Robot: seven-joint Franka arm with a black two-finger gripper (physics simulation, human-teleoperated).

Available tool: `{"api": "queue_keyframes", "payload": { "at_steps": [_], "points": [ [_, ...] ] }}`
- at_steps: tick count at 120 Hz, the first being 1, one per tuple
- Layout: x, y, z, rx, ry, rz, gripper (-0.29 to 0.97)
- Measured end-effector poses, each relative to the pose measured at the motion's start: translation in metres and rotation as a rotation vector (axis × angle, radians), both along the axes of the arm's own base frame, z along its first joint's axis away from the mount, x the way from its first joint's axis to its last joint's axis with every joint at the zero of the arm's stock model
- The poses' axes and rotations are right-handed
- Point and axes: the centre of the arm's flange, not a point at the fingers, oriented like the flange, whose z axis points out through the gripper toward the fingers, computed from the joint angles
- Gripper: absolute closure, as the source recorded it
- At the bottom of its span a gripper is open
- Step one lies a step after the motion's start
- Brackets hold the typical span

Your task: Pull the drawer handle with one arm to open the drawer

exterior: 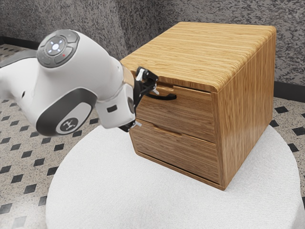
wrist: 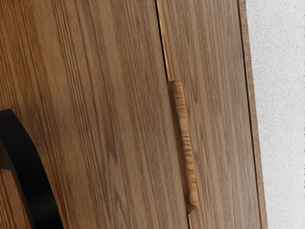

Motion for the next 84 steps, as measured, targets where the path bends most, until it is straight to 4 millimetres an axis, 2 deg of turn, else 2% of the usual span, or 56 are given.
{"api": "queue_keyframes", "payload": {
  "at_steps": [24, 35, 52, 64, 72, 84],
  "points": [
    [0.007, 0.000, -0.011, 0.009, 0.017, -0.010, -0.01],
    [0.009, 0.007, -0.016, 0.013, 0.027, -0.004, -0.01],
    [0.008, 0.009, -0.016, 0.017, 0.034, -0.004, 0.00],
    [-0.017, 0.012, -0.010, 0.020, 0.028, -0.002, 0.04],
    [-0.031, 0.018, -0.014, 0.021, 0.039, 0.007, -0.01],
    [-0.066, 0.024, -0.020, 0.025, 0.044, 0.011, 0.00]
  ]
}}
